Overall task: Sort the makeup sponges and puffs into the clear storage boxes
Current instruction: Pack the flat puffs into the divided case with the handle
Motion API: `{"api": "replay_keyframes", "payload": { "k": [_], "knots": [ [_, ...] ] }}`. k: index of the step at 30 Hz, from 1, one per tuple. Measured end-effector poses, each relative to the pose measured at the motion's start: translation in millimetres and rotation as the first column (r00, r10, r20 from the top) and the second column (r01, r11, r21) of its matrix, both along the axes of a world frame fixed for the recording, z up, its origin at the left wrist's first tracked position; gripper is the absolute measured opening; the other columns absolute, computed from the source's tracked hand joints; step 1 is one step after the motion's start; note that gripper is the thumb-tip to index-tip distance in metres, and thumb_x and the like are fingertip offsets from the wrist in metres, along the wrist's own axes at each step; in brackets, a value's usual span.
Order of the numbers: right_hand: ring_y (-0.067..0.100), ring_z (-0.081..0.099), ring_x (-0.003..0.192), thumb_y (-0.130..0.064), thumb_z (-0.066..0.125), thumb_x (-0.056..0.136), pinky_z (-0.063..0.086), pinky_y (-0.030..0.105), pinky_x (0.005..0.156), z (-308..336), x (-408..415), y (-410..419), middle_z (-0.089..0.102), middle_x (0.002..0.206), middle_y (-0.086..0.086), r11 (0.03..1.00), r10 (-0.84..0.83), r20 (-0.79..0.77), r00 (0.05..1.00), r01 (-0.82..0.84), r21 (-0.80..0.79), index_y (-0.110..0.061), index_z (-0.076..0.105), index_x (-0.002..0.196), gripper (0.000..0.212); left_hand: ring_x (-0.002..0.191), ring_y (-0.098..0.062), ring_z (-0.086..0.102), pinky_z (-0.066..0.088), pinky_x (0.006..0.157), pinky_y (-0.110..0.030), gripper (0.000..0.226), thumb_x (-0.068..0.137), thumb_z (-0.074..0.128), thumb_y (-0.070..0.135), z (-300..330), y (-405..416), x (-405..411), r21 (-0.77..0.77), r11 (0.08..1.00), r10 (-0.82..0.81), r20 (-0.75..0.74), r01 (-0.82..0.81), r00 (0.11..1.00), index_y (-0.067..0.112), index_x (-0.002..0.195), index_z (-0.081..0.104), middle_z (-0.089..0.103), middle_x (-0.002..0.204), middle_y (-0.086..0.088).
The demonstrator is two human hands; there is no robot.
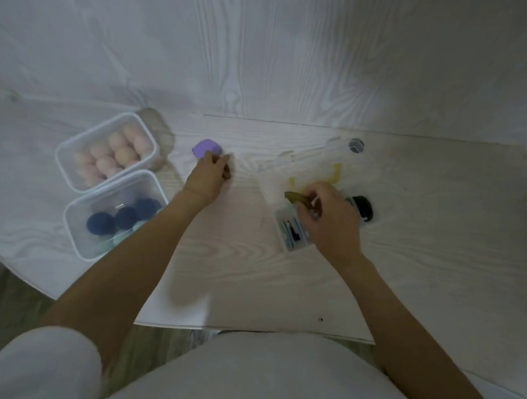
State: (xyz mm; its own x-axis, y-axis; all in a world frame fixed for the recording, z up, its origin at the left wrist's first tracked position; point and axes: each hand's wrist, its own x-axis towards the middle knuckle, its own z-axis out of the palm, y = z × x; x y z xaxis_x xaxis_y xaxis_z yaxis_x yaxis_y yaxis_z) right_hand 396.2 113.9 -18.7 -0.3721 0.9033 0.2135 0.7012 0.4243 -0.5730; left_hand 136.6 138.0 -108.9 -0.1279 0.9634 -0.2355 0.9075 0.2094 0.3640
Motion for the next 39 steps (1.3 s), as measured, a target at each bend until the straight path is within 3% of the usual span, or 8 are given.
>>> {"api": "replay_keyframes", "payload": {
  "k": [7, 11, 15, 19, 27, 31, 35, 39],
  "knots": [
    [0.015, 0.056, 0.068, -0.018, 0.068, 0.083, 0.04, 0.02, 0.062, -8, 50, 8, 0.06, 0.077, -0.002, 0.929, -0.337, -0.092, 0.937, 0.314, -0.196, -0.009, 0.058, 0.089, 0.015, 0.099, -0.039, 0.055, 0.045, 0.08, -0.038, 0.039, 0.082, 0.066, 0.012, 18, 6, -6, -0.023, 1.0, -0.014, -0.014, 0.013, 1.0, 0.001, 0.117, 0.051, 0.045, 0.119, -0.02],
    [0.017, 0.059, 0.07, -0.016, 0.066, 0.085, 0.043, 0.025, 0.064, -16, 67, 15, 0.061, 0.08, -0.001, 0.875, -0.441, -0.126, 0.889, 0.395, -0.279, -0.006, 0.058, 0.094, 0.016, 0.098, -0.025, 0.049, 0.037, 0.064, -0.03, 0.017, 0.075, 0.076, 0.021, 50, -1, 7, 0.212, 0.975, -0.056, -0.02, 0.059, 0.998, 0.014, 0.086, 0.066, 0.053, 0.105, -0.007],
    [0.017, 0.062, 0.069, -0.016, 0.063, 0.088, 0.045, 0.024, 0.063, -19, 90, 29, 0.062, 0.085, -0.001, 0.821, -0.531, -0.117, 0.839, 0.475, -0.317, -0.007, 0.057, 0.1, 0.017, 0.088, -0.016, 0.049, 0.034, 0.073, -0.021, 0.014, 0.075, 0.076, 0.019, 94, -7, 57, 0.483, 0.872, -0.18, 0.166, 0.079, 0.97, 0.018, 0.088, 0.071, 0.06, 0.097, -0.002],
    [0.017, 0.066, 0.067, -0.014, 0.059, 0.09, 0.058, 0.035, 0.065, -20, 111, 42, 0.064, 0.092, 0.007, 0.728, -0.654, -0.223, 0.723, 0.52, -0.446, -0.006, 0.055, 0.104, 0.017, 0.087, -0.016, 0.053, 0.039, 0.069, -0.018, 0.014, 0.079, 0.072, 0.018, 99, 17, 121, 0.561, 0.81, -0.348, 0.223, 0.172, 0.91, 0.02, 0.093, 0.071, 0.064, 0.097, 0.001],
    [0.018, 0.067, 0.071, -0.008, 0.059, 0.09, 0.059, 0.028, 0.062, -15, 152, 60, 0.061, 0.096, 0.005, 0.688, -0.718, -0.312, 0.623, 0.563, -0.457, -0.004, 0.055, 0.107, 0.018, 0.083, -0.022, 0.059, 0.051, 0.07, -0.032, 0.01, 0.08, 0.07, 0.017, 73, 74, 230, 0.476, 0.73, -0.596, 0.094, 0.49, 0.797, 0.016, 0.089, 0.07, 0.067, 0.093, -0.003],
    [0.021, 0.068, 0.073, -0.008, 0.059, 0.09, 0.059, 0.025, 0.062, -19, 162, 62, 0.061, 0.094, 0.005, 0.682, -0.725, -0.346, 0.596, 0.549, -0.483, -0.004, 0.056, 0.105, 0.016, 0.093, -0.025, 0.057, 0.045, 0.078, -0.034, 0.016, 0.087, 0.06, 0.017, 62, 80, 246, 0.261, 0.72, -0.665, -0.006, 0.643, 0.747, 0.015, 0.101, 0.07, 0.065, 0.106, -0.005],
    [0.015, 0.068, 0.064, -0.011, 0.061, 0.089, 0.058, 0.026, 0.061, -22, 162, 59, 0.06, 0.081, -0.007, 0.73, -0.675, -0.36, 0.644, 0.51, -0.456, -0.012, 0.055, 0.096, 0.009, 0.095, -0.026, 0.061, 0.035, 0.089, -0.036, 0.024, 0.092, 0.051, 0.015, 51, 77, 244, 0.176, 0.664, -0.713, -0.146, 0.727, 0.686, 0.015, 0.108, 0.069, 0.069, 0.106, -0.005],
    [0.012, 0.064, 0.066, -0.016, 0.066, 0.086, 0.053, 0.023, 0.06, -26, 152, 55, 0.062, 0.079, -0.005, 0.783, -0.608, -0.303, 0.734, 0.491, -0.382, -0.016, 0.057, 0.093, 0.011, 0.101, -0.021, 0.06, 0.033, 0.096, -0.036, 0.021, 0.09, 0.052, 0.02, 50, 72, 237, 0.185, 0.587, -0.743, -0.263, 0.788, 0.615, 0.019, 0.105, 0.067, 0.071, 0.099, -0.001]
  ]
}}
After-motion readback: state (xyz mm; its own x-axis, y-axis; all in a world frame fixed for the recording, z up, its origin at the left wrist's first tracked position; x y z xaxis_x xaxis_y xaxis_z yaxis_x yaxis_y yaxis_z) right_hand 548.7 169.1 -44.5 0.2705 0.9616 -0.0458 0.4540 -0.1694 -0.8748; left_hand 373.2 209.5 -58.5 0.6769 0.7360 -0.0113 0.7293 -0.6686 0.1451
